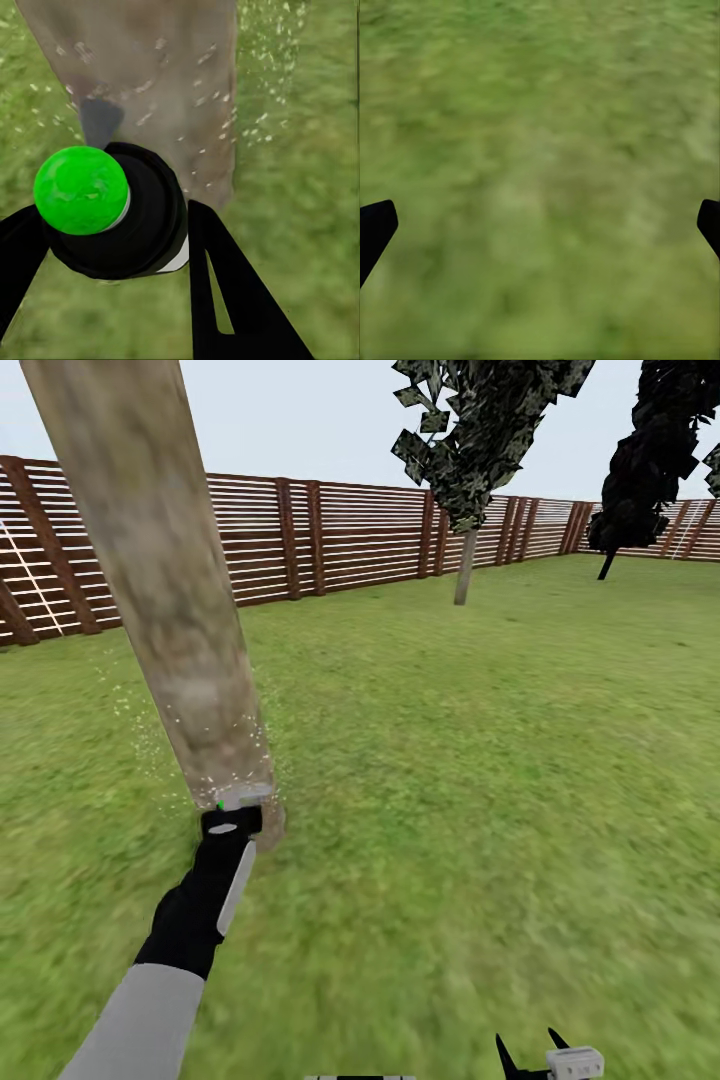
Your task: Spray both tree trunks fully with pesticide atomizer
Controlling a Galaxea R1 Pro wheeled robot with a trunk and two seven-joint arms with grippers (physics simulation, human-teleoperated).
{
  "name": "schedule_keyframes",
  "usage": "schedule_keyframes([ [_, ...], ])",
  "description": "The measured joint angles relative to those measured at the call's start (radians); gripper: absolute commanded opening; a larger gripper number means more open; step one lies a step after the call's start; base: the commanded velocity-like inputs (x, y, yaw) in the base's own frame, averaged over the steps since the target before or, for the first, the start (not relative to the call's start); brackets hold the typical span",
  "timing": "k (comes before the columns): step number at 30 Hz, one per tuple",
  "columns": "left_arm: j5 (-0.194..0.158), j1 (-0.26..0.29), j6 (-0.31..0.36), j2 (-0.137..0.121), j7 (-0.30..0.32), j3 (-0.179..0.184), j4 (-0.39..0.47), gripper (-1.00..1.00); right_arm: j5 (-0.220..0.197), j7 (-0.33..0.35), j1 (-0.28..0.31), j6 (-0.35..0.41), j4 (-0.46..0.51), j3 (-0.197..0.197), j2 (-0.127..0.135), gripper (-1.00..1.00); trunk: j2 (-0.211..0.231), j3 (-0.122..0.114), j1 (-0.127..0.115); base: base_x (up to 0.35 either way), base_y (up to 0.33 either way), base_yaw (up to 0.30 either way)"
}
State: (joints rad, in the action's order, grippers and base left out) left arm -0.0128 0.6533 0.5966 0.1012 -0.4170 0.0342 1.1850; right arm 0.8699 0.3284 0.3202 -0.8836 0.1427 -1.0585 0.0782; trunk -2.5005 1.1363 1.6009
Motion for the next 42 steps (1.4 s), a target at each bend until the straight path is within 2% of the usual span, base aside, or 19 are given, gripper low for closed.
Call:
schedule_keyframes([
  [1, -0.001, 0.002, 0.012, 0.013, -0.028, 0.020, 0.019, -1.00, 0.000, 0.000, 0.000, 0.000, 0.000, 0.000, 0.000, 1.00, 0.000, 0.000, 0.000, 0.000, 0.000, 0.000],
  [3, 0.000, 0.018, 0.086, 0.024, -0.048, 0.036, 0.063, -1.00, 0.000, 0.000, 0.000, 0.000, 0.000, 0.000, 0.000, 1.00, 0.000, 0.000, 0.000, 0.000, 0.000, 0.000],
  [8, 0.019, 0.043, 0.128, 0.008, -0.052, 0.030, 0.107, -1.00, 0.001, 0.000, 0.000, 0.000, 0.000, 0.001, 0.000, 1.00, 0.000, 0.000, 0.000, 0.000, 0.000, 0.000],
  [12, 0.021, 0.042, 0.134, -0.009, -0.052, -0.059, 0.134, -1.00, 0.001, 0.000, 0.000, 0.000, 0.000, 0.002, 0.000, 1.00, 0.000, 0.000, 0.000, 0.000, 0.000, 0.000],
  [13, 0.016, 0.039, 0.135, -0.022, -0.051, -0.069, 0.134, -1.00, 0.001, 0.000, 0.000, 0.000, 0.000, 0.002, 0.000, 1.00, 0.000, 0.000, 0.000, 0.000, 0.000, 0.000],
  [14, 0.006, 0.037, 0.134, -0.021, -0.049, -0.064, 0.134, -1.00, 0.001, 0.000, 0.000, 0.000, 0.000, 0.002, 0.000, 1.00, 0.000, 0.000, 0.000, 0.000, 0.000, 0.000],
  [15, 0.000, 0.035, 0.140, -0.020, -0.046, -0.041, 0.131, -1.00, 0.001, 0.000, 0.000, 0.000, 0.000, 0.002, 0.000, 1.00, 0.000, 0.000, 0.000, 0.000, 0.000, 0.000],
  [18, -0.013, 0.040, 0.166, -0.018, -0.036, 0.131, 0.123, -1.00, 0.001, 0.000, 0.000, 0.000, 0.000, 0.002, 0.000, 1.00, 0.000, 0.000, 0.000, 0.000, 0.000, 0.000],
  [19, -0.008, 0.042, 0.174, -0.023, -0.011, 0.141, 0.120, -1.00, 0.001, 0.000, 0.000, 0.000, 0.000, 0.002, 0.000, 1.00, 0.000, 0.000, 0.000, 0.000, 0.000, 0.000],
  [20, -0.006, 0.044, 0.200, -0.031, 0.048, 0.131, 0.120, -1.00, 0.001, 0.000, 0.000, 0.000, 0.000, 0.002, 0.000, 1.00, 0.000, 0.000, 0.000, 0.000, 0.000, 0.000],
  [21, 0.003, 0.044, 0.232, -0.047, 0.089, 0.104, 0.124, -1.00, 0.001, 0.000, 0.000, 0.000, 0.000, 0.002, 0.000, 1.00, 0.000, 0.000, 0.000, 0.000, 0.000, 0.000],
  [22, 0.008, 0.045, 0.254, -0.070, 0.123, 0.059, 0.128, -1.00, 0.001, 0.000, 0.000, 0.000, 0.000, 0.002, 0.000, 1.00, 0.000, 0.000, 0.000, 0.000, 0.000, 0.000],
  [23, 0.002, 0.045, 0.270, -0.109, 0.165, -0.002, 0.130, -1.00, 0.001, 0.001, 0.000, 0.000, -0.001, 0.002, 0.000, 1.00, 0.000, 0.000, 0.000, 0.000, 0.000, 0.000],
  [24, 0.017, 0.045, 0.277, -0.137, 0.180, -0.024, 0.131, -1.00, 0.002, 0.001, 0.000, 0.000, -0.001, 0.002, 0.000, 1.00, 0.000, 0.000, 0.000, 0.000, 0.000, 0.000],
  [26, -0.001, 0.043, 0.276, -0.169, 0.230, -0.034, 0.130, -1.00, 0.002, 0.001, 0.000, 0.000, -0.001, 0.003, -0.001, 1.00, 0.000, 0.000, 0.000, 0.000, 0.000, 0.000],
  [27, -0.004, 0.038, 0.273, -0.171, 0.246, -0.034, 0.130, -1.00, 0.001, 0.001, 0.000, 0.000, -0.002, 0.002, -0.001, 1.00, 0.000, 0.000, 0.000, 0.000, 0.000, 0.000],
  [34, -0.001, 0.036, 0.265, -0.128, 0.247, -0.023, 0.125, -1.00, 0.001, 0.001, 0.000, 0.000, -0.002, 0.002, -0.002, 1.00, 0.000, 0.000, 0.000, 0.208, 0.000, 0.000],
  [39, 0.003, 0.031, 0.263, -0.131, 0.247, -0.028, 0.126, -1.00, 0.001, 0.001, 0.000, 0.000, -0.002, 0.002, -0.002, 1.00, 0.000, 0.000, 0.000, 0.027, 0.000, 0.000],
  [42, 0.006, 0.030, 0.263, -0.147, 0.256, -0.066, 0.123, -1.00, 0.001, 0.001, 0.000, 0.000, -0.002, 0.002, -0.002, 1.00, 0.000, 0.000, 0.000, 0.000, 0.000, 0.000],
])
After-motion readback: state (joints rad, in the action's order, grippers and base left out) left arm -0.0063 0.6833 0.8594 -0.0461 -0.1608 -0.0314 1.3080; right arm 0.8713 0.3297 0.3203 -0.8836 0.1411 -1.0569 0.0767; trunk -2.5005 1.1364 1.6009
